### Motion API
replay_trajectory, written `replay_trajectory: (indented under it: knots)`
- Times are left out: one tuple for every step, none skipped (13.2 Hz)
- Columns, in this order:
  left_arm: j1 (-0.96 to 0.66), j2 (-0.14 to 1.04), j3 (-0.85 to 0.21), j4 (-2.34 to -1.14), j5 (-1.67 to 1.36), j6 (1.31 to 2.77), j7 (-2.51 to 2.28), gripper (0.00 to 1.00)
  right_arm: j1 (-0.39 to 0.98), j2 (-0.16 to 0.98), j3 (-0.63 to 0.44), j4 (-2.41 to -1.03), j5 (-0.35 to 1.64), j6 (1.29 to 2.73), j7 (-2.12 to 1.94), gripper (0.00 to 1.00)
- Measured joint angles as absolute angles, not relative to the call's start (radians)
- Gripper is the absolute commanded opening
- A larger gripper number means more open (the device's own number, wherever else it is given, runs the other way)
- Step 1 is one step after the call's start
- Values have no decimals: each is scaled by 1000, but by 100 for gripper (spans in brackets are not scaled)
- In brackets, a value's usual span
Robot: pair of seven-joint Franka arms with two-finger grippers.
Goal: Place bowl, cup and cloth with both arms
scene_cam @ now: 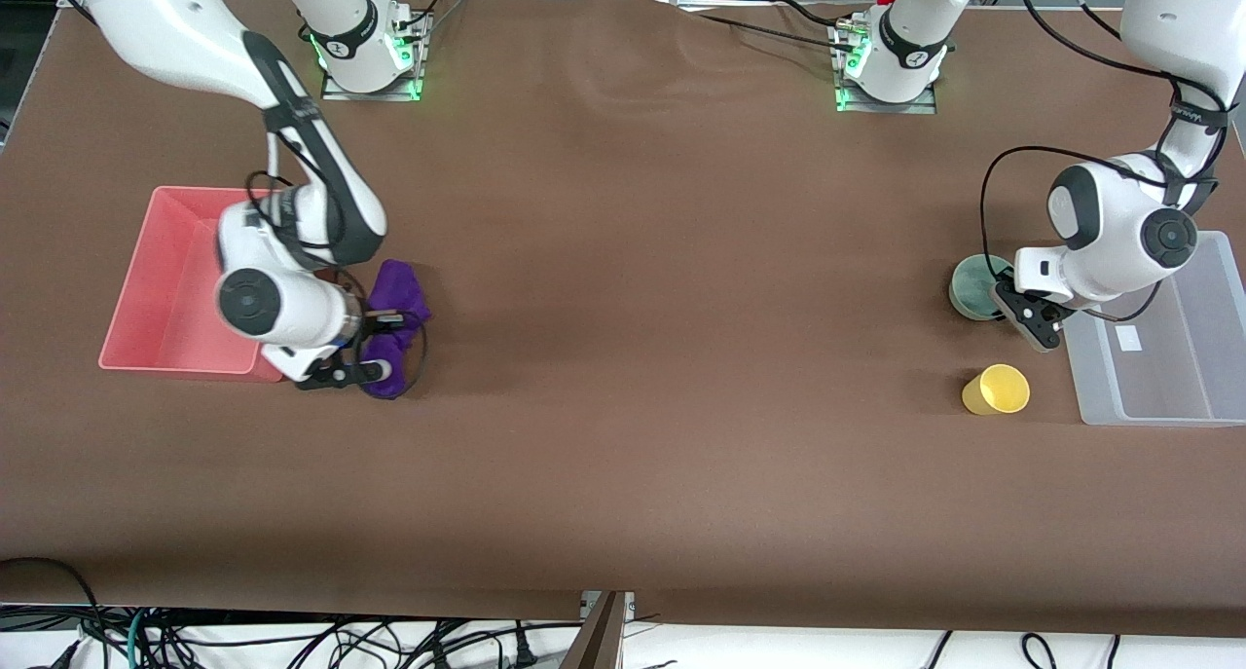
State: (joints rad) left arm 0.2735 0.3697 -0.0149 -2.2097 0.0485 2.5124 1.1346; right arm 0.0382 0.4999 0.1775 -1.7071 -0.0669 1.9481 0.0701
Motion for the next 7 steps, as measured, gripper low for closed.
replay_trajectory:
  knots:
    - [280,347,-15,-2182,48,2441,1135,0,25,482,173,-1640,-68,1834,33,0]
    - [287,326,-15,-2134,48,2339,1135,0,14,468,163,-1568,-68,1714,-10,0]
    - [297,310,-14,-2068,48,2233,1135,0,8,456,141,-1497,-69,1594,-63,0]
    - [308,302,-14,-1992,48,2137,1137,0,4,447,108,-1439,-70,1492,-127,0]
    - [323,300,-13,-1922,49,2071,1144,0,3,441,63,-1400,-72,1426,-199,0]
    - [346,303,-11,-1860,50,2037,1152,0,0,438,8,-1383,-74,1399,-278,0]
    - [381,317,-8,-1805,50,2022,1176,0,-5,439,-49,-1383,-75,1391,-355,0]
